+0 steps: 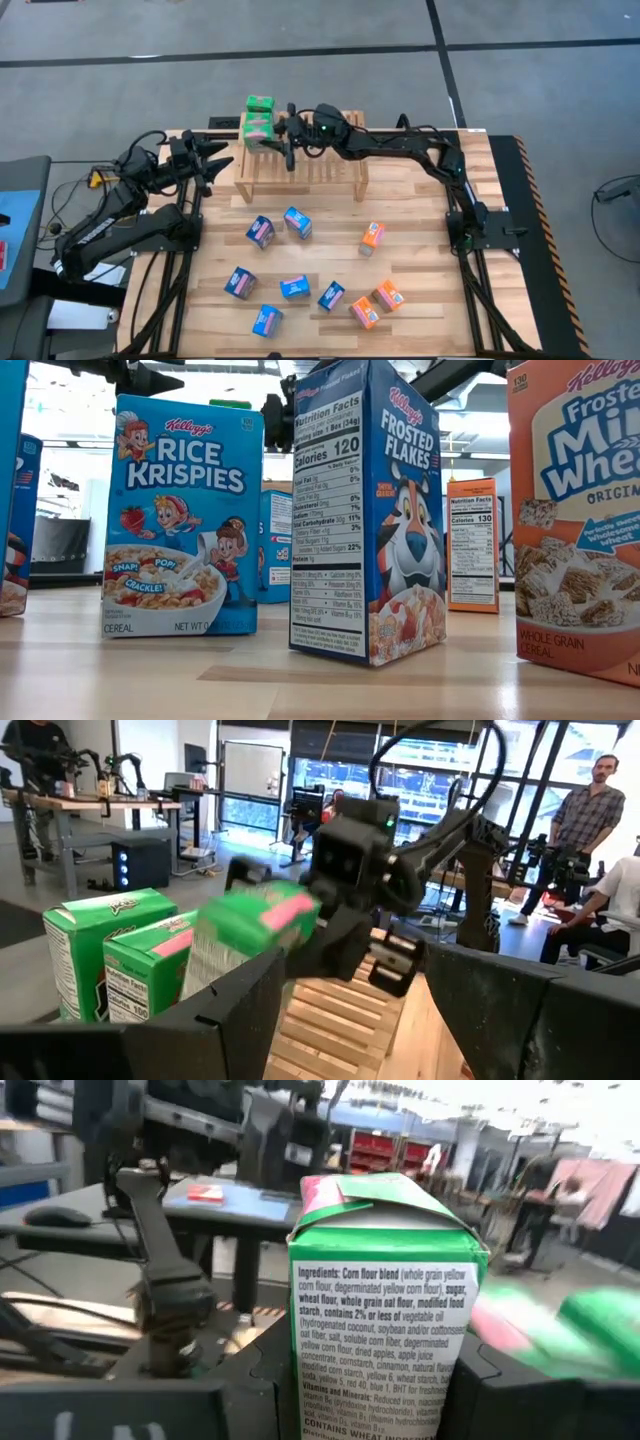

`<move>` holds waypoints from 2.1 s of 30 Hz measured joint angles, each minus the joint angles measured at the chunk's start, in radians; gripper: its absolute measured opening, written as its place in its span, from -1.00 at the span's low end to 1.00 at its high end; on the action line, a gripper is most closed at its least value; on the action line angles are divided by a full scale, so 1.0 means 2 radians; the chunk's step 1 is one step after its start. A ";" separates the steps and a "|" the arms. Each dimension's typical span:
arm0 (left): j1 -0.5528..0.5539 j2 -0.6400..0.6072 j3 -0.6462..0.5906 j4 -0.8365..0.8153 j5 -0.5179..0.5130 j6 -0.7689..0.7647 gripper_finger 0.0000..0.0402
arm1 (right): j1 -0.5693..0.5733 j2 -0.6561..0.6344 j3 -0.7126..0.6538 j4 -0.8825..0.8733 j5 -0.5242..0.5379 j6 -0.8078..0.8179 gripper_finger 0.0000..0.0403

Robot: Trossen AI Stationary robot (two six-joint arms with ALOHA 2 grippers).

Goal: Stack cereal on shelf
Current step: Put the green cereal box on the shelf aligned with other green cereal boxes

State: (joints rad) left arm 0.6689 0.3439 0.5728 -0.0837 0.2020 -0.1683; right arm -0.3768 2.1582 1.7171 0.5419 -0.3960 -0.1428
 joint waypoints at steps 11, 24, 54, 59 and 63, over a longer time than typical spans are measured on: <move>0.000 0.000 0.000 0.002 0.000 0.001 0.16 | 0.001 0.004 0.000 -0.011 -0.002 0.000 -0.19; 0.000 0.000 0.000 -0.003 0.000 0.004 0.16 | 0.001 0.025 0.001 0.012 -0.007 0.030 -0.19; 0.000 0.000 0.000 -0.006 -0.009 0.009 0.16 | -0.008 0.021 0.000 -0.019 0.003 0.033 -0.19; 0.000 0.000 0.000 -0.006 -0.010 0.009 0.16 | -0.005 0.026 0.001 -0.015 0.003 0.032 -0.19; 0.000 0.000 0.000 -0.006 -0.010 0.009 0.16 | -0.007 0.026 0.001 -0.015 0.003 0.034 -0.18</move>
State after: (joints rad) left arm 0.6685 0.3443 0.5728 -0.0959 0.1826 -0.1513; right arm -0.3913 2.2105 1.7187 0.5118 -0.3901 -0.0748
